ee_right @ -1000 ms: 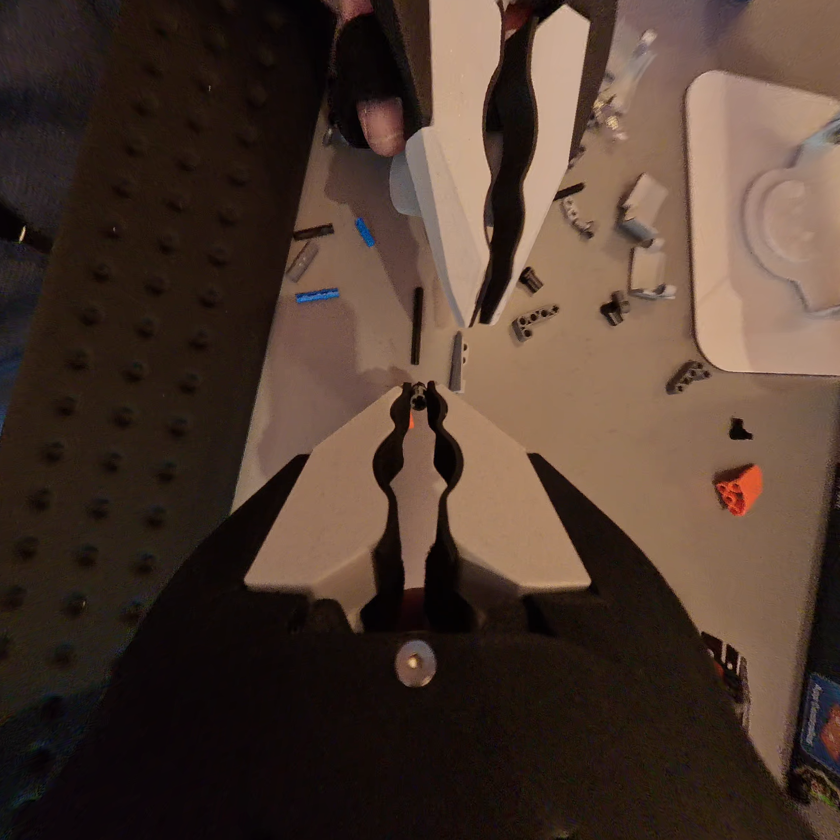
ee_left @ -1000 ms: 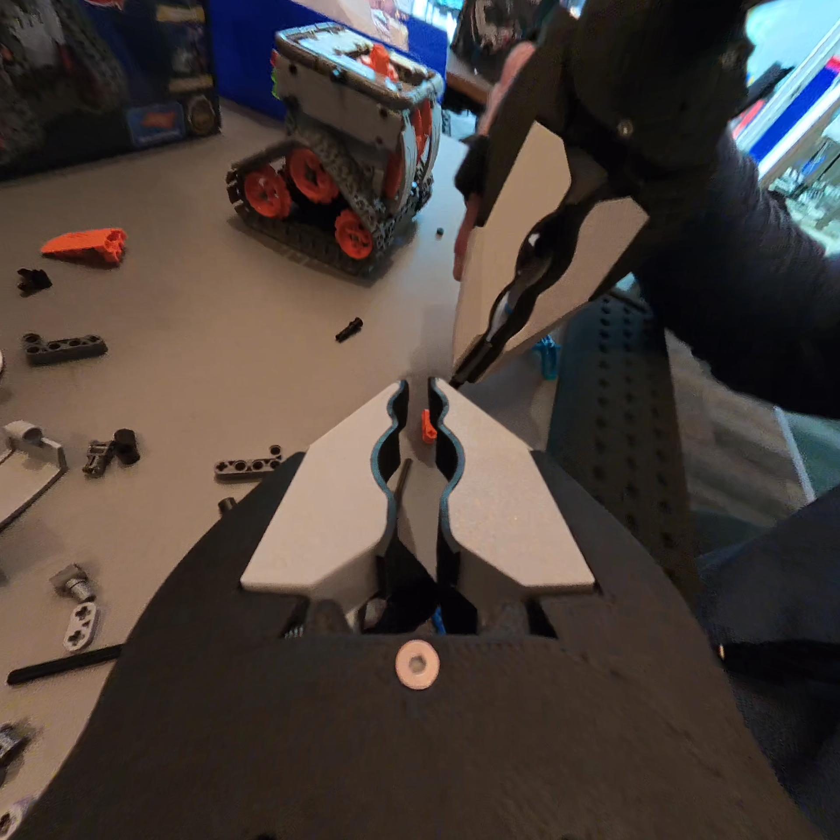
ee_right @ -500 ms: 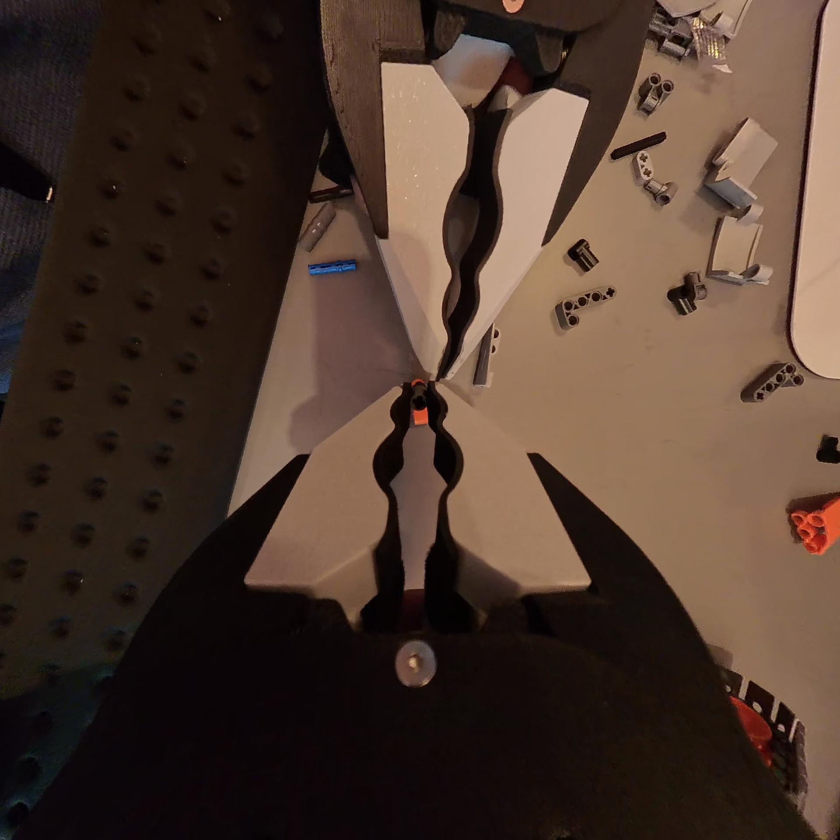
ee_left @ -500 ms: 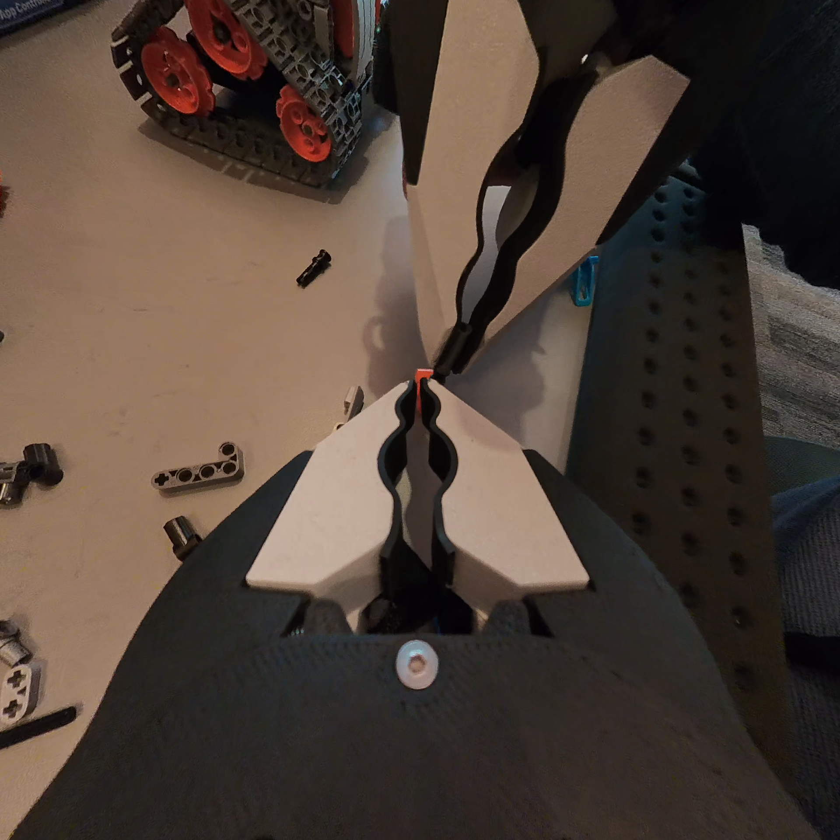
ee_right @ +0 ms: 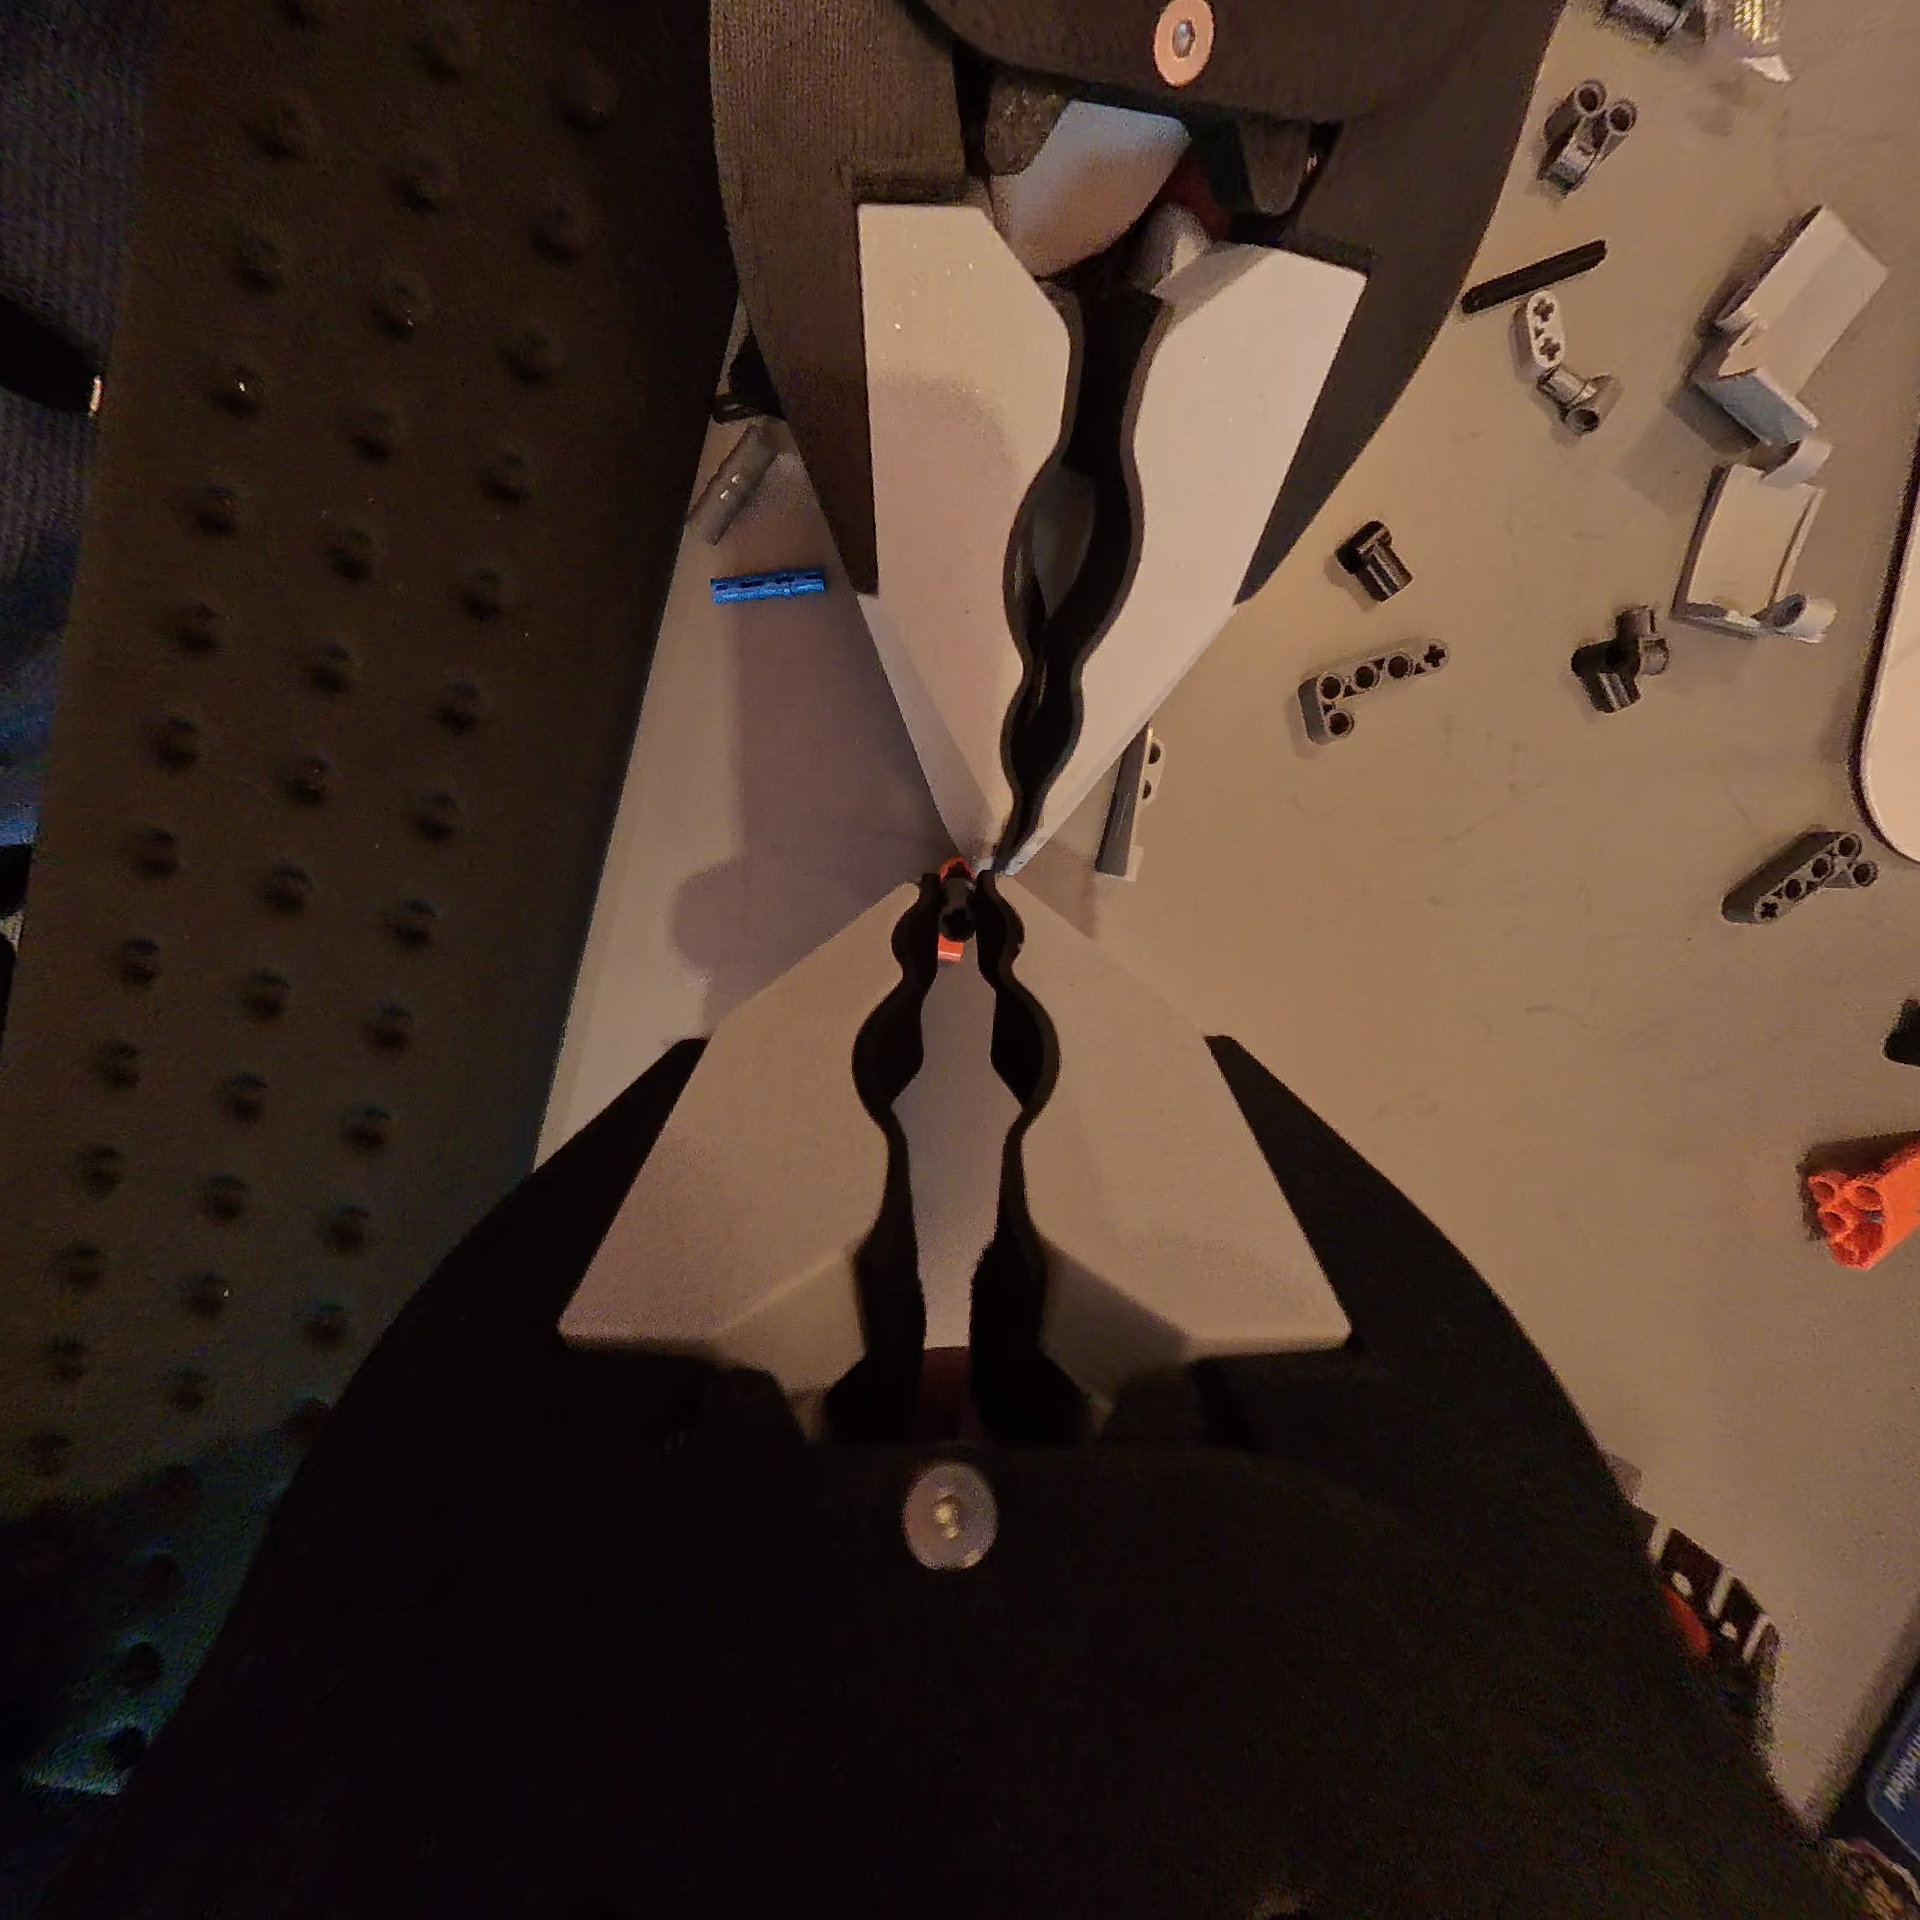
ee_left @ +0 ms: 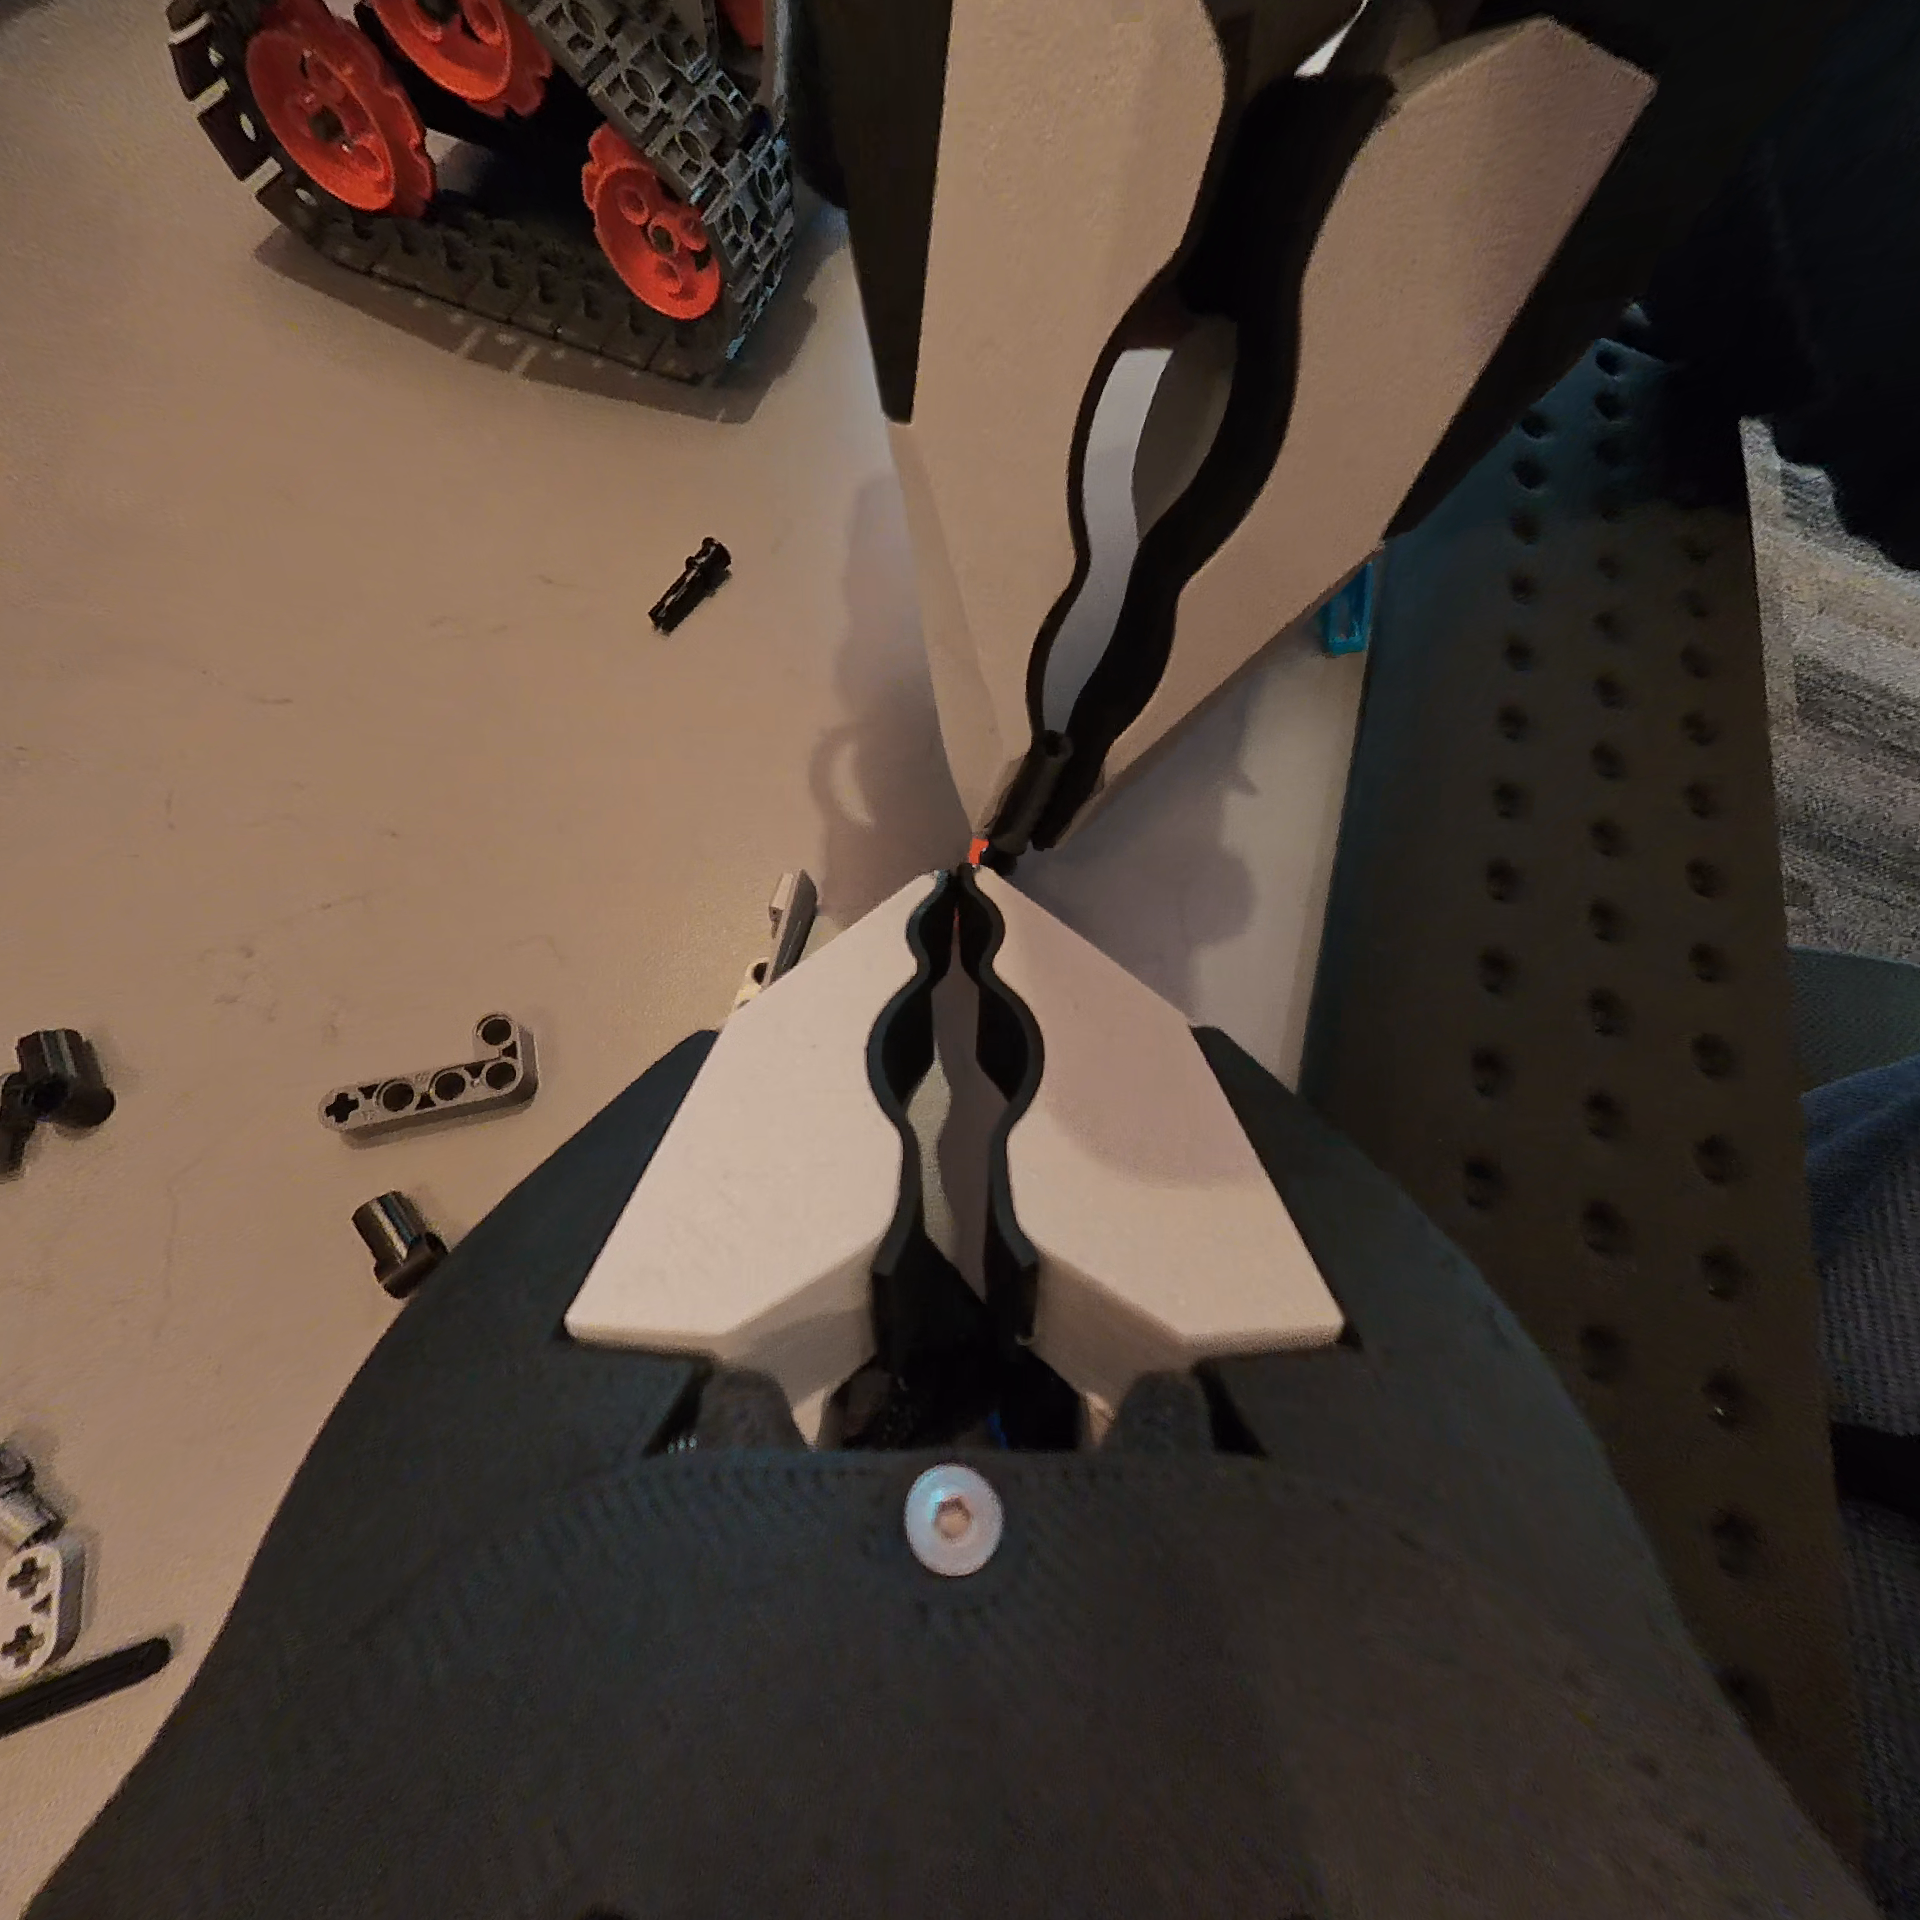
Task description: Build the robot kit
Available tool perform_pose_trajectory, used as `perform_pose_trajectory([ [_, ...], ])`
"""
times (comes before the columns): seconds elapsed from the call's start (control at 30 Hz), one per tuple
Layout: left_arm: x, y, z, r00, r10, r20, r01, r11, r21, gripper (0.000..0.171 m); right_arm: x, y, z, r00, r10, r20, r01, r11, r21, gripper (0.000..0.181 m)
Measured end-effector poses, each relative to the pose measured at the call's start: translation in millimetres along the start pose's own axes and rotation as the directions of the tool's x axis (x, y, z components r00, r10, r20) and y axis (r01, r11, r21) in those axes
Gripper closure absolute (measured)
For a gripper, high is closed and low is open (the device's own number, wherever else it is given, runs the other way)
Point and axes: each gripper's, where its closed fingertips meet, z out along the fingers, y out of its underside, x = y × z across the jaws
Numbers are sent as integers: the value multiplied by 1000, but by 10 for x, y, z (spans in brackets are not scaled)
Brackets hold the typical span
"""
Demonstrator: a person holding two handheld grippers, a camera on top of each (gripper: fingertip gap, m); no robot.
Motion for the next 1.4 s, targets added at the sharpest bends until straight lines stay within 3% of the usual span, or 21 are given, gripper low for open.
perform_pose_trajectory([
  [0.27, -10, 19, 21, 1000, 18, 12, -18, 1000, -17, 171, -6, -23, 20, 999, -36, 24, 39, 989, -139, 178],
  [0.8, -31, 58, 80, 996, 73, 52, -70, 996, -57, 171, -14, 6, 61, 998, -17, 55, 23, 993, -113, 178],
  [0.97, -15, -13, -42, 998, 61, 30, -61, 998, -17, 169, -10, 6, 69, 999, -2, 49, 6, 997, -83, 178],
  [1.13, 97, -404, -395, 989, 139, 55, -147, 971, 189, 171, -6, 6, 69, 998, 11, 55, -7, 998, -64, 178],
  [1.27, 176, -357, -246, 951, 292, 104, -303, 945, 122, 171, -3, 0, 72, 998, 17, 59, -13, 998, -57, 178],
  [1.4, 142, -337, -186, 933, 333, 138, -345, 936, 74, 171, -2, 2, 71, 997, 33, 67, -31, 999, -38, 178],
])
